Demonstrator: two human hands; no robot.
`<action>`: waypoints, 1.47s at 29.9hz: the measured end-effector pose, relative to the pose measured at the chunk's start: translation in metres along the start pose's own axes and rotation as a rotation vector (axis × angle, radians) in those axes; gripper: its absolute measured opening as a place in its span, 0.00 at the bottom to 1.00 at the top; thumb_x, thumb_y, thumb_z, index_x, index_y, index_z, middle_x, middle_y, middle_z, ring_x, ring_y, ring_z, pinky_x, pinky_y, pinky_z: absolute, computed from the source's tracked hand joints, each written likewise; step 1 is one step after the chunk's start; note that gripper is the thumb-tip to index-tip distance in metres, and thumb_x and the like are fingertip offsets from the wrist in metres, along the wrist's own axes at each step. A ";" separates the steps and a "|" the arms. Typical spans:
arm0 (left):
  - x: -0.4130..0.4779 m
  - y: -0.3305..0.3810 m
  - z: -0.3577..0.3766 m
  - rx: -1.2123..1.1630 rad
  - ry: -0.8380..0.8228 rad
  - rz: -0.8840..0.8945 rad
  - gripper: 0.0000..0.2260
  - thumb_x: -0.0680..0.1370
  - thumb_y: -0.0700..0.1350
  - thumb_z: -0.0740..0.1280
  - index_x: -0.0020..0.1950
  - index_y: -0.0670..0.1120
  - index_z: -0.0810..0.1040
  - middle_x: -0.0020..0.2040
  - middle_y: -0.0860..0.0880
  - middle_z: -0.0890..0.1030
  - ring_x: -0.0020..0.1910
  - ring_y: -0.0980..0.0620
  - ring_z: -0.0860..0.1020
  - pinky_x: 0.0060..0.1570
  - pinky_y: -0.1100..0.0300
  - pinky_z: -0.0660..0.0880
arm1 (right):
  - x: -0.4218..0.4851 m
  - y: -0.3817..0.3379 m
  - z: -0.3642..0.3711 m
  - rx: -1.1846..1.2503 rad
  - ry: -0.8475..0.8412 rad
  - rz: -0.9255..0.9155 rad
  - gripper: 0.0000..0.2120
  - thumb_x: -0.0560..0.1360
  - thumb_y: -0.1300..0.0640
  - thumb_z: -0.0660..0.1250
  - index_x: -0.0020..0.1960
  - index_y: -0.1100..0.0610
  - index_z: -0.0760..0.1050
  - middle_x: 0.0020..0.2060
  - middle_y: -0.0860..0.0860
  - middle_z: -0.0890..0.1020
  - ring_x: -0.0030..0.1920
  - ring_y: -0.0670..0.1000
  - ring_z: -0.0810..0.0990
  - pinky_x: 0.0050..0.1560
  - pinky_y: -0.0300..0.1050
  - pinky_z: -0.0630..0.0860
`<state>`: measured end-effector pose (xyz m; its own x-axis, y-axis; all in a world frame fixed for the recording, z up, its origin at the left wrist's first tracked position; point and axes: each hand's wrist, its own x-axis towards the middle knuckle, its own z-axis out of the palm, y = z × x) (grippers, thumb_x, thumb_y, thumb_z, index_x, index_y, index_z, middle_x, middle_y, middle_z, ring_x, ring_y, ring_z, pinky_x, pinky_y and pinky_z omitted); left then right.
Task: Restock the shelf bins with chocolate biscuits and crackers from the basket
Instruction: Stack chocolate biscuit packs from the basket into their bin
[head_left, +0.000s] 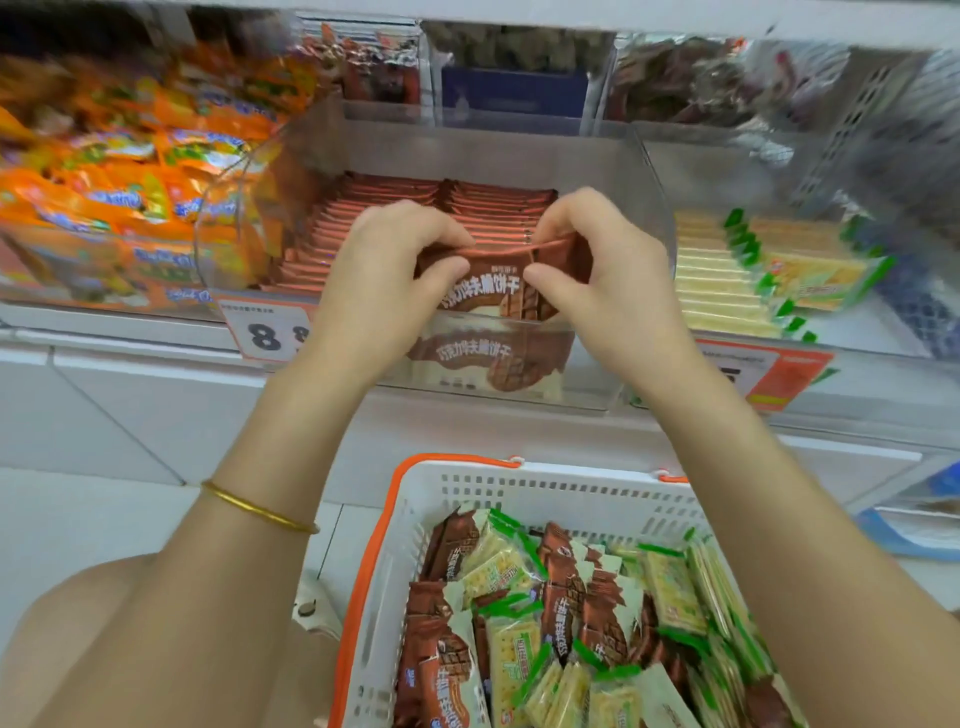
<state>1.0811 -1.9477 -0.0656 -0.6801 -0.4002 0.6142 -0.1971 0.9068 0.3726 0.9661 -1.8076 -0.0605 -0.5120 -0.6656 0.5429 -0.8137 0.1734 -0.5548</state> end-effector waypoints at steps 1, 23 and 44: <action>-0.001 -0.002 0.001 -0.015 -0.033 -0.013 0.07 0.75 0.42 0.69 0.51 0.47 0.82 0.45 0.57 0.75 0.51 0.51 0.74 0.52 0.63 0.64 | -0.001 0.002 0.000 -0.008 -0.026 0.029 0.08 0.73 0.58 0.69 0.49 0.52 0.72 0.42 0.43 0.76 0.45 0.48 0.76 0.48 0.48 0.74; -0.020 0.004 0.002 0.189 -0.333 -0.055 0.19 0.80 0.53 0.53 0.31 0.50 0.67 0.32 0.54 0.71 0.45 0.49 0.68 0.48 0.56 0.59 | 0.006 -0.004 0.001 -0.455 -0.449 0.297 0.15 0.79 0.61 0.55 0.34 0.57 0.63 0.37 0.55 0.71 0.42 0.58 0.73 0.41 0.43 0.65; -0.061 0.078 0.035 0.113 0.005 0.351 0.06 0.73 0.42 0.62 0.40 0.42 0.78 0.38 0.47 0.77 0.37 0.43 0.72 0.38 0.52 0.63 | -0.064 -0.019 -0.065 -0.145 -0.040 0.110 0.13 0.74 0.64 0.54 0.51 0.56 0.74 0.45 0.52 0.79 0.46 0.53 0.77 0.46 0.48 0.73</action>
<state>1.0823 -1.8484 -0.0980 -0.7165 -0.0620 0.6949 -0.0287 0.9978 0.0594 0.9963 -1.7206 -0.0441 -0.5915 -0.6645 0.4568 -0.7857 0.3477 -0.5116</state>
